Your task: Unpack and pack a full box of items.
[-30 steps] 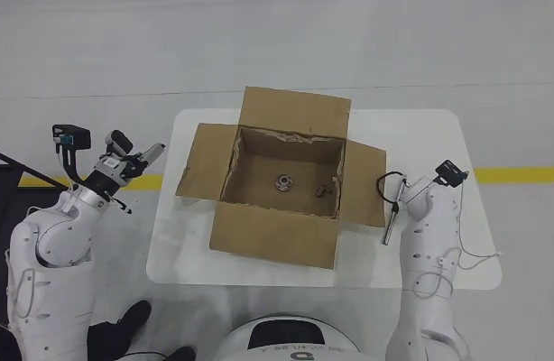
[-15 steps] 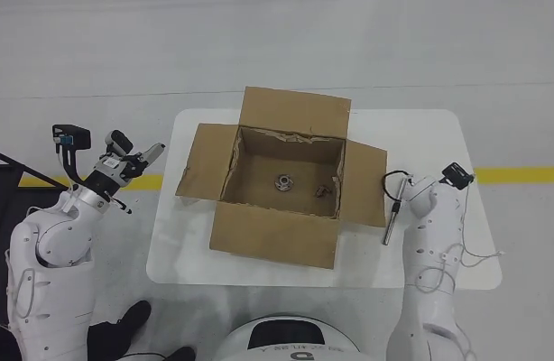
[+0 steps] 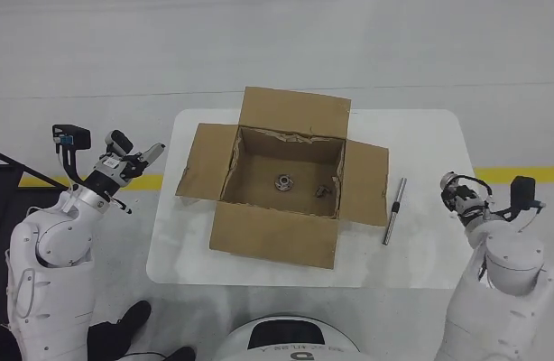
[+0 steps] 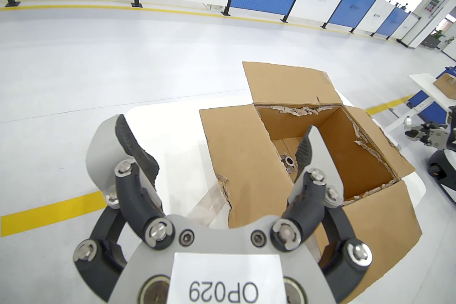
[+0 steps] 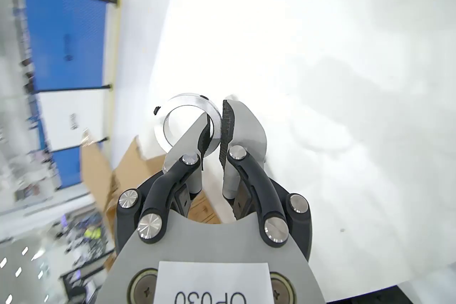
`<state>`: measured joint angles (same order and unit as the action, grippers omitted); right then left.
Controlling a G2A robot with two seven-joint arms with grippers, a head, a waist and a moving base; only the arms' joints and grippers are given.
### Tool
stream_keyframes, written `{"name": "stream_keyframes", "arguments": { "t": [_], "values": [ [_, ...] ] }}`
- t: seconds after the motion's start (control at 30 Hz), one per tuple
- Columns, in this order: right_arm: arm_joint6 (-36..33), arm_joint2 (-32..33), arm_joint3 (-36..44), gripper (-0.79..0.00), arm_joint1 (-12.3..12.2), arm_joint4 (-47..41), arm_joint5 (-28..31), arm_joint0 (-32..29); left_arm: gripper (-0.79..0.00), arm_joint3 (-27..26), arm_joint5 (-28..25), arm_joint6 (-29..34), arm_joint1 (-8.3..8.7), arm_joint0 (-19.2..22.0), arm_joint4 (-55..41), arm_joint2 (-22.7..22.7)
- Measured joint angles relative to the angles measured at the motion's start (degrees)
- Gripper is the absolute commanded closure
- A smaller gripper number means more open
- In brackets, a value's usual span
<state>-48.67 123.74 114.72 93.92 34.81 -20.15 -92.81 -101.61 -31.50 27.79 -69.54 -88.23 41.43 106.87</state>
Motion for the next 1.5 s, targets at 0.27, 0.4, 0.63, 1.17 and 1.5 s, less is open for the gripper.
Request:
{"name": "stream_keyframes", "arguments": {
  "t": [0.27, 0.4, 0.63, 1.17, 1.5],
  "values": [
    [0.32, 1.79, 1.27, 0.000, 0.28, -15.80, 3.99, -4.38, -0.785, 0.00, 0.00, 0.00, 0.00, 0.00, 0.00, 0.00],
    [0.27, 1.77, 1.27, 0.000, 0.27, -15.54, 4.04, -4.35, -0.785, 0.00, 0.00, 0.00, 0.00, 0.00, 0.00, 0.00],
    [1.39, -0.25, 10.77, 0.000, -0.06, -12.60, 6.73, -7.87, -0.785, 0.00, 0.00, 0.00, 0.00, 0.00, 0.00, 0.00],
    [-15.53, -49.50, 17.05, 0.000, -1.73, 46.89, -2.37, 3.53, -0.785, 0.00, 0.00, 0.00, 0.00, 0.00, 0.00, 0.00],
    [-24.09, -65.87, -11.51, 0.000, 1.53, 75.97, -11.54, 18.80, -0.785, 0.00, 0.00, 0.00, 0.00, 0.00, 0.00, 0.00]
  ]
}}
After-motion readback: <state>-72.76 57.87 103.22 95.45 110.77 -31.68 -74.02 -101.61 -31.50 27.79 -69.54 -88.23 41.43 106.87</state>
